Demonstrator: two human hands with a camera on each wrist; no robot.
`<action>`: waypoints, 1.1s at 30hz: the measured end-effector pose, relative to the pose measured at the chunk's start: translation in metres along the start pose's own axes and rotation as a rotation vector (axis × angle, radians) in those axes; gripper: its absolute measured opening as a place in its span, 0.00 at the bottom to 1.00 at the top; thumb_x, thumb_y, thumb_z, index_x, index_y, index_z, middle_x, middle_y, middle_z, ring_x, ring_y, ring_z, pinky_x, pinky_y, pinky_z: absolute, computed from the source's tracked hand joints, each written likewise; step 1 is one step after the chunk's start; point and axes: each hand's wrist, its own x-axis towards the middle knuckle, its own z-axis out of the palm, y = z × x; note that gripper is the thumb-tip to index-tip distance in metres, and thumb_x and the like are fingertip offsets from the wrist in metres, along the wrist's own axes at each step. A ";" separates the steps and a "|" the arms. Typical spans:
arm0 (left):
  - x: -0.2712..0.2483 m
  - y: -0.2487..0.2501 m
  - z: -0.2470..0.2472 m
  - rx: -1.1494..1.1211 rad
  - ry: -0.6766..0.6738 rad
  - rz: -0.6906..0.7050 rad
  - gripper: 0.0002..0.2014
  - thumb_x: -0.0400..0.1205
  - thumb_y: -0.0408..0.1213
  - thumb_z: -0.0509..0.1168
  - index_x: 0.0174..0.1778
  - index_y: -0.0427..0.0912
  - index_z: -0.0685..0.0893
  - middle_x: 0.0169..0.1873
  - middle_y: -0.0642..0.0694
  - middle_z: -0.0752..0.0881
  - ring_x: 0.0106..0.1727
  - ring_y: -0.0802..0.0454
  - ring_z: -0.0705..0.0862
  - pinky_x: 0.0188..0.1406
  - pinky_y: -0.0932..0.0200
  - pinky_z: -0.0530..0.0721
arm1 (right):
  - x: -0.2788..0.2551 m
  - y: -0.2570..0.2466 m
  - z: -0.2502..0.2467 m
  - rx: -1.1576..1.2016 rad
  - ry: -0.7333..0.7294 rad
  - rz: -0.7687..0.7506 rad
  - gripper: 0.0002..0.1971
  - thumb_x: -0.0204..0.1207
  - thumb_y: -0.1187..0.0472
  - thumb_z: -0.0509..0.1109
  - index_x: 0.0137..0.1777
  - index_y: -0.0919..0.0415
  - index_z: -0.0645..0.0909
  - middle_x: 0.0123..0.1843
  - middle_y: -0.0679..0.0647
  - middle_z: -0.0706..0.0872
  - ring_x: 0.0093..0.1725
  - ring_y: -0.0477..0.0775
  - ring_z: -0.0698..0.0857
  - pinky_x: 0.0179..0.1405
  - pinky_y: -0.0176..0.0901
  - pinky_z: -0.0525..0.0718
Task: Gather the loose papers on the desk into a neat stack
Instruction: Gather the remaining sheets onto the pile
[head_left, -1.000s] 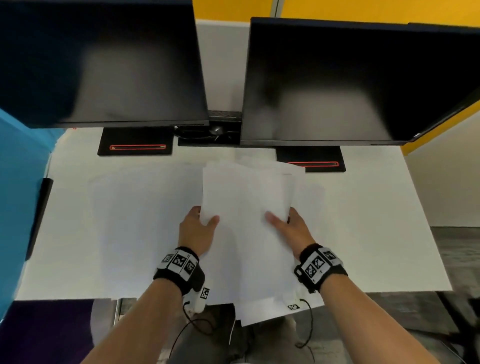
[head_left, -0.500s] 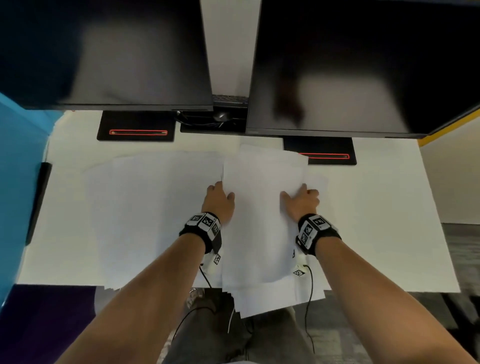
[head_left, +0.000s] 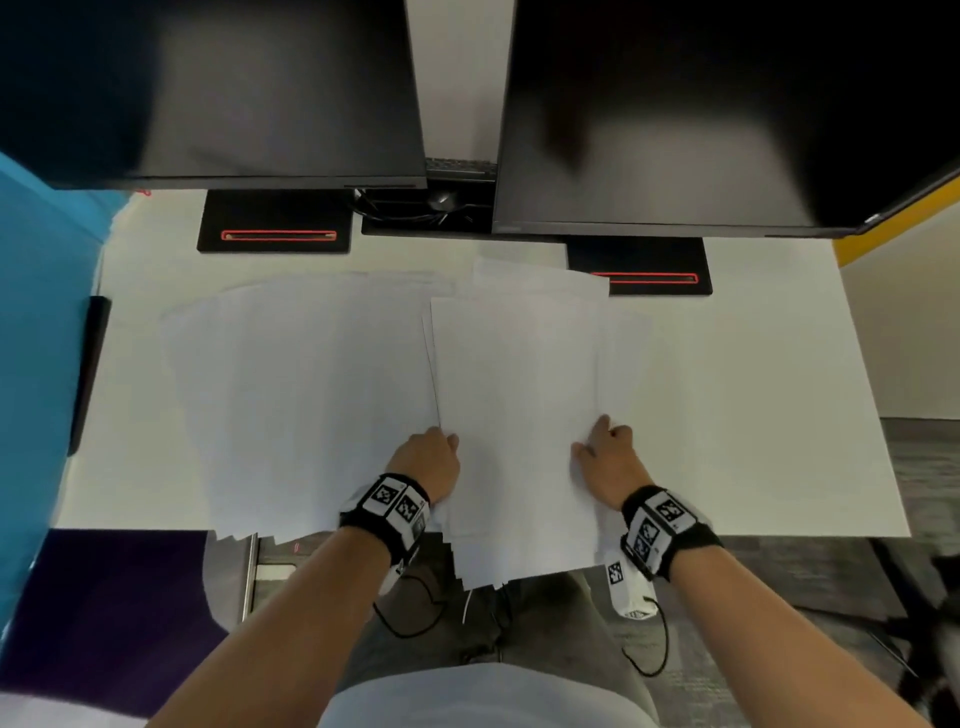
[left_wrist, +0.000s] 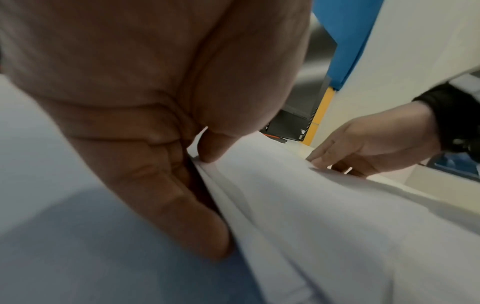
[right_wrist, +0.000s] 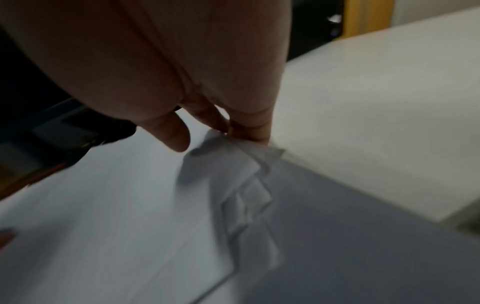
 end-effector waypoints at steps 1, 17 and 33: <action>-0.002 -0.003 -0.001 0.000 0.020 -0.012 0.24 0.89 0.52 0.47 0.64 0.35 0.76 0.59 0.35 0.85 0.58 0.40 0.84 0.52 0.54 0.78 | 0.000 0.005 -0.004 0.018 0.059 -0.006 0.27 0.87 0.57 0.55 0.81 0.71 0.59 0.71 0.72 0.68 0.66 0.73 0.77 0.70 0.57 0.76; 0.015 -0.124 -0.069 -0.277 0.537 -0.370 0.37 0.72 0.65 0.67 0.70 0.44 0.75 0.65 0.38 0.78 0.68 0.38 0.76 0.66 0.43 0.78 | 0.003 -0.011 -0.015 0.071 0.215 0.127 0.33 0.72 0.47 0.70 0.72 0.63 0.66 0.67 0.66 0.69 0.68 0.73 0.72 0.68 0.62 0.76; 0.026 -0.107 -0.108 -0.597 0.456 -0.158 0.29 0.80 0.47 0.72 0.73 0.36 0.76 0.68 0.37 0.82 0.69 0.39 0.80 0.64 0.56 0.75 | 0.017 -0.044 -0.007 -0.151 0.233 0.102 0.53 0.70 0.36 0.72 0.86 0.59 0.47 0.78 0.64 0.59 0.76 0.69 0.62 0.72 0.61 0.71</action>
